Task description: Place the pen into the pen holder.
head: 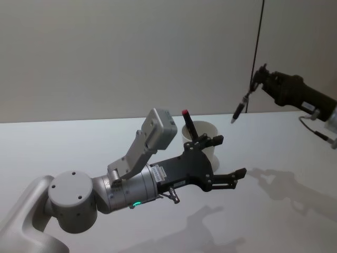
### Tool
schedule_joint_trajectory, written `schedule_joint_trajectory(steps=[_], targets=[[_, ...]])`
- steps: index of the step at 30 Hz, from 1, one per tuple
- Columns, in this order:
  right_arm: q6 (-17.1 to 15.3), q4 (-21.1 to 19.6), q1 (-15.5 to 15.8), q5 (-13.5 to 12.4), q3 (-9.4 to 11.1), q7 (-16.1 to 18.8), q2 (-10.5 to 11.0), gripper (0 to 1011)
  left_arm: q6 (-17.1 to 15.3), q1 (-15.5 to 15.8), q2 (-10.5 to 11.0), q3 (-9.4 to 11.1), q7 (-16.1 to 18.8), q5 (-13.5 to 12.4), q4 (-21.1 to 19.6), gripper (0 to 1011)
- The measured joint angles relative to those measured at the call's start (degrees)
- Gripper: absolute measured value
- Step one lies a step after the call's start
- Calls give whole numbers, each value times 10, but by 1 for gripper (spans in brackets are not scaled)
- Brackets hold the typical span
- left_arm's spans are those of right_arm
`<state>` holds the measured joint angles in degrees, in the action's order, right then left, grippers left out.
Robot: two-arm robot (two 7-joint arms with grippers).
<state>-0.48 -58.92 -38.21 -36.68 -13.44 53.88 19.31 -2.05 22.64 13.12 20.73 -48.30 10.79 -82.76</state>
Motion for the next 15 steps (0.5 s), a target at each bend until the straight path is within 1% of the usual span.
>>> schedule_joint_trajectory(steps=[1,7,10,13,14,15], targets=[[0,0,0,0,0,0,0,136,0,0,0,0,0,0,0,1004],[10,47,-29,0,-13,9,-17,136,0,0,0,0,0,0,0,1004],[14,63,-37,0,-18,11,-22,136,0,0,0,0,0,0,0,1004],[21,89,-51,1,-26,14,-31,136,0,0,0,0,0,0,0,1004],[21,89,-51,1,-26,14,-31,136,0,0,0,0,0,0,0,1004],[24,100,-57,1,-28,14,-35,136,0,0,0,0,0,0,0,1004]])
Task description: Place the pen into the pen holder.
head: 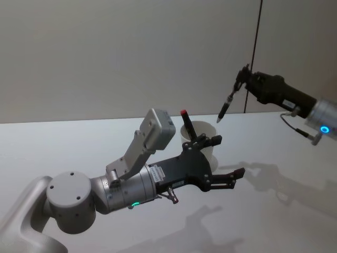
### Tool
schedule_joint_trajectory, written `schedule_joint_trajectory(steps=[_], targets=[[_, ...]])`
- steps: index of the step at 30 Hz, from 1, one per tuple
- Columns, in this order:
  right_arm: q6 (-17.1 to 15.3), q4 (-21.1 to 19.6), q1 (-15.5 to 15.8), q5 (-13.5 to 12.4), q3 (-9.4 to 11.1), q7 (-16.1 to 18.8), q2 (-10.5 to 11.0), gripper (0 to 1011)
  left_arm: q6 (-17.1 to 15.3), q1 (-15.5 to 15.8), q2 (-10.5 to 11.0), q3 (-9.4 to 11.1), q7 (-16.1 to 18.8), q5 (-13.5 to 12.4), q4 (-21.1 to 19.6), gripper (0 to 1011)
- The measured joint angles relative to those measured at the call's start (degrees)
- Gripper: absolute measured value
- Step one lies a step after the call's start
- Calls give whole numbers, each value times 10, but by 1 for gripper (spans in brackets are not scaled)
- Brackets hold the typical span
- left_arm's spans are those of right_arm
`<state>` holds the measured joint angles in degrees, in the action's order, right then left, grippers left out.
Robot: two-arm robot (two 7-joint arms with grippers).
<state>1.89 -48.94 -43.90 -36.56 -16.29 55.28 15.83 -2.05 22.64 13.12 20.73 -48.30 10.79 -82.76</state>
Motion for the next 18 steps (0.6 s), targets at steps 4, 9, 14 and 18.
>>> schedule_joint_trajectory(steps=[4,9,14,18], targets=[[10,29,-16,3,-8,0,-10,136,0,0,0,0,0,0,0,1004],[20,60,-30,7,-15,0,-18,136,0,0,0,0,0,0,0,1004],[29,90,-44,11,-22,0,-27,136,0,0,0,0,0,0,0,1004],[38,120,-57,14,-30,0,-36,136,0,0,0,0,0,0,0,1004]])
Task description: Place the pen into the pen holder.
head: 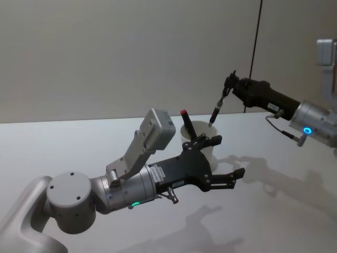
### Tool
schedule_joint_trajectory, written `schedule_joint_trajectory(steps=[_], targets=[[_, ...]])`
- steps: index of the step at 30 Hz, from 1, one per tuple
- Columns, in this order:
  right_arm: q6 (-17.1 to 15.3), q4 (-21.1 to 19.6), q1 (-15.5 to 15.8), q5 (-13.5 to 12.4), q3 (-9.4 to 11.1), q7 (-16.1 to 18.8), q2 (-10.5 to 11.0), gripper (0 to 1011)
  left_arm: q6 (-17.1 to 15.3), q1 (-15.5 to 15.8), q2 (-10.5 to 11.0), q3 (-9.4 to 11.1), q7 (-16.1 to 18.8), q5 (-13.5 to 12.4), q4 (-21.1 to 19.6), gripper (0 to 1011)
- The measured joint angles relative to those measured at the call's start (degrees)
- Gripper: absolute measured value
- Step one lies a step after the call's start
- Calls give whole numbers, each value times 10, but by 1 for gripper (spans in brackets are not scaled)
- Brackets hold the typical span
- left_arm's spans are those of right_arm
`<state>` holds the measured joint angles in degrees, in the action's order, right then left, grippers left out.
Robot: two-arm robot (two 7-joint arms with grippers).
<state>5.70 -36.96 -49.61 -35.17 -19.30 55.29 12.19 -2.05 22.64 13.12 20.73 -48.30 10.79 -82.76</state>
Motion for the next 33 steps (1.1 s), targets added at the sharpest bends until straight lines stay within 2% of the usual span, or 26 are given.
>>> schedule_joint_trajectory(steps=[8,11,19,22,25,26,28,29,33], targets=[[13,43,-19,3,-11,5,-13,137,0,0,0,0,0,0,0,1004],[17,58,-26,4,-15,8,-18,178,0,0,0,0,0,0,0,1004],[26,85,-39,6,-22,12,-27,413,0,0,0,0,0,0,0,1004],[29,93,-42,6,-24,13,-30,552,0,0,0,0,0,0,0,1004],[30,95,-42,7,-25,13,-30,613,0,0,0,0,0,0,0,1004],[31,95,-42,7,-25,14,-31,671,0,0,0,0,0,0,0,1004],[31,95,-42,7,-25,13,-31,704,0,0,0,0,0,0,0,1004],[31,94,-42,7,-25,13,-30,771,0,0,0,0,0,0,0,1004],[30,84,-37,7,-25,11,-29,863,0,0,0,0,0,0,0,1004]])
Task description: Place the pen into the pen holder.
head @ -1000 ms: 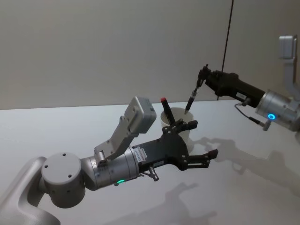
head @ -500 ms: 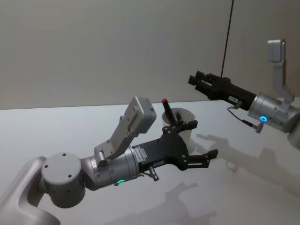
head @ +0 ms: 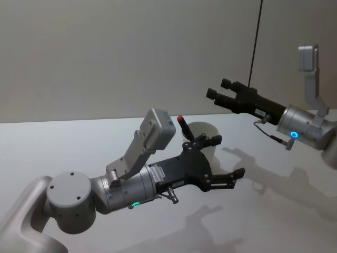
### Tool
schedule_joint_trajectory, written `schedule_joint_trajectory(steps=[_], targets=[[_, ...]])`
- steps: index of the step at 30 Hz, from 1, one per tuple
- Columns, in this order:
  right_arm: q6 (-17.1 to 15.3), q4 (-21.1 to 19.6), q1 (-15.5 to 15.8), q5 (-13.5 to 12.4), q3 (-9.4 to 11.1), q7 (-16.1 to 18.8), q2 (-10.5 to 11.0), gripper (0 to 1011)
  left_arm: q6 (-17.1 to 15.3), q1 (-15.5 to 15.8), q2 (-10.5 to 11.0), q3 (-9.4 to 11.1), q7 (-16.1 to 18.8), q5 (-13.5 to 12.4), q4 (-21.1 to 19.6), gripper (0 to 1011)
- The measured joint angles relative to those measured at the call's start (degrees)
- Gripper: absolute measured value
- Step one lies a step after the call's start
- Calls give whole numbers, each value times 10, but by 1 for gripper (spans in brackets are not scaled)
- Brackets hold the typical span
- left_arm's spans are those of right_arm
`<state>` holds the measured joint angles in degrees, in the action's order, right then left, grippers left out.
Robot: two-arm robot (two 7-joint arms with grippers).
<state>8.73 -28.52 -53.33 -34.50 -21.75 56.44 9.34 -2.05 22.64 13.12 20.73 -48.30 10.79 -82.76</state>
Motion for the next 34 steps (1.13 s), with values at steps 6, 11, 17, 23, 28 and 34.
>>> schedule_joint_trajectory(steps=[6,11,17,23,28,34], targets=[[-6,-23,12,0,2,-6,6,1001,0,0,0,0,0,0,0,1004],[-10,-38,19,0,3,-10,9,1001,0,0,0,0,0,0,0,1004],[-13,-48,24,-1,3,-12,11,1001,0,0,0,0,0,0,0,1004],[-15,-55,27,-1,4,-14,13,1001,0,0,0,0,0,0,0,1004],[-16,-59,29,-1,4,-15,14,1001,0,0,0,0,0,0,0,1004],[-17,-62,31,-1,4,-15,14,1001,0,0,0,0,0,0,0,1004]])
